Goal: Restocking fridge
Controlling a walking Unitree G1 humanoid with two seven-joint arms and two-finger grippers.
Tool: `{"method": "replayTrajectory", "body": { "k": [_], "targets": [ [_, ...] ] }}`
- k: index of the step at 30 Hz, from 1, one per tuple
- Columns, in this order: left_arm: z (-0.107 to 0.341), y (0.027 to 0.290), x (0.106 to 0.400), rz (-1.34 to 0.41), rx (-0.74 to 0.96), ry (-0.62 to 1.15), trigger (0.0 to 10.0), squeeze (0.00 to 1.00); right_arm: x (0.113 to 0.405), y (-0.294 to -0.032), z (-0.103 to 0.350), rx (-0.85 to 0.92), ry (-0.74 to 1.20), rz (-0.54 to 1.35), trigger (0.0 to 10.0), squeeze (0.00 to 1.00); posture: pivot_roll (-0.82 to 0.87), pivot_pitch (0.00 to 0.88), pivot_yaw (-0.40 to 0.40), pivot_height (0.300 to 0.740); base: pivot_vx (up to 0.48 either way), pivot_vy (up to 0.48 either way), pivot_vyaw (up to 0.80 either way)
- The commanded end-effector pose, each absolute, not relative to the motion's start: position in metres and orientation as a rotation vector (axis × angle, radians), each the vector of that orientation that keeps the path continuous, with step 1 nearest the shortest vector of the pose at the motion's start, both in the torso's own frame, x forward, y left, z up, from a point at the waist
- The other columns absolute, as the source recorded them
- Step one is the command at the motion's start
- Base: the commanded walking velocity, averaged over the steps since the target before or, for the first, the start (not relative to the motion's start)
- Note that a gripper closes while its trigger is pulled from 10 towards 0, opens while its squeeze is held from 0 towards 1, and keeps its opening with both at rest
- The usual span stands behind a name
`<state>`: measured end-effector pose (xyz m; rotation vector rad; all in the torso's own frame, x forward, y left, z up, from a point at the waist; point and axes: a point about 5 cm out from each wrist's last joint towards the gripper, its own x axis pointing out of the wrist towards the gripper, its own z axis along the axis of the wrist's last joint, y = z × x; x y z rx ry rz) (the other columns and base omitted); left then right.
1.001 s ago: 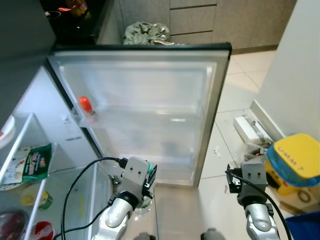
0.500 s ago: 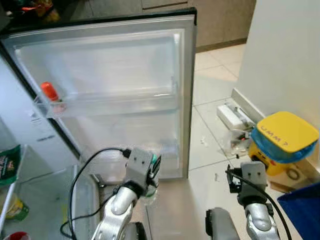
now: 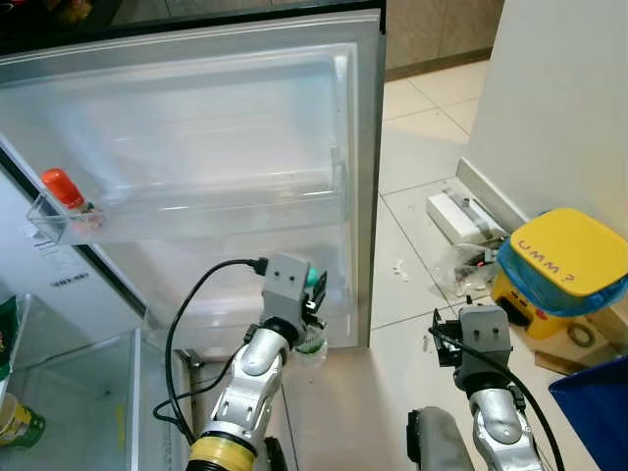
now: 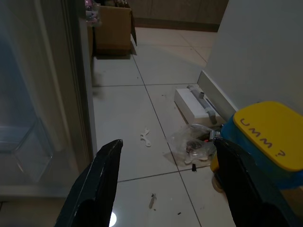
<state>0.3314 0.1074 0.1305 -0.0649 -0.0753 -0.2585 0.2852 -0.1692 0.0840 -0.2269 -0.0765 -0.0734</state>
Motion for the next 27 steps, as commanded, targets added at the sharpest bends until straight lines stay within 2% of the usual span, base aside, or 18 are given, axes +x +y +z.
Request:
{"method": "replayTrajectory", "body": {
  "k": [1,4,11,13,17,19,24,27],
  "targets": [
    [0.13,0.12,0.336,-0.169,-0.17,-0.055,10.0,0.0,0.281,-0.171,0.08,-0.226,-0.056,-0.076,10.0,0.0,-0.2,0.206,0.109,0.598,0.0,0.0,0.0],
    [0.129,0.129,0.341,-0.1,-0.241,-0.044,10.0,0.0,0.282,-0.17,0.08,-0.228,-0.058,-0.075,10.0,0.0,-0.21,0.204,0.108,0.598,0.0,0.0,0.0],
    [0.125,0.13,0.352,0.002,-0.308,-0.023,10.0,0.0,0.282,-0.168,0.082,-0.227,-0.063,-0.07,10.0,0.0,-0.22,0.205,0.107,0.598,0.0,0.0,0.0],
    [0.121,0.129,0.36,0.063,-0.424,0.025,10.0,0.0,0.281,-0.167,0.083,-0.225,-0.067,-0.067,10.0,0.0,-0.23,0.207,0.109,0.598,0.0,0.0,0.0],
    [0.121,0.13,0.365,0.098,-0.502,0.054,10.0,0.0,0.28,-0.167,0.083,-0.224,-0.069,-0.066,10.0,0.0,-0.24,0.21,0.111,0.598,0.0,0.0,0.0],
    [0.125,0.137,0.375,0.171,-0.616,0.075,10.0,0.0,0.28,-0.168,0.084,-0.226,-0.072,-0.068,10.0,0.0,-0.26,0.213,0.111,0.598,0.0,0.0,0.0],
    [0.129,0.151,0.382,0.254,-0.691,0.082,10.0,0.0,0.279,-0.168,0.085,-0.229,-0.073,-0.071,10.0,0.0,-0.27,0.216,0.113,0.598,0.0,0.0,0.0],
    [0.131,0.181,0.384,0.339,-0.698,0.056,10.0,0.0,0.279,-0.168,0.087,-0.232,-0.077,-0.075,10.0,0.0,-0.3,0.22,0.124,0.598,0.0,0.0,0.0]
  ]
}}
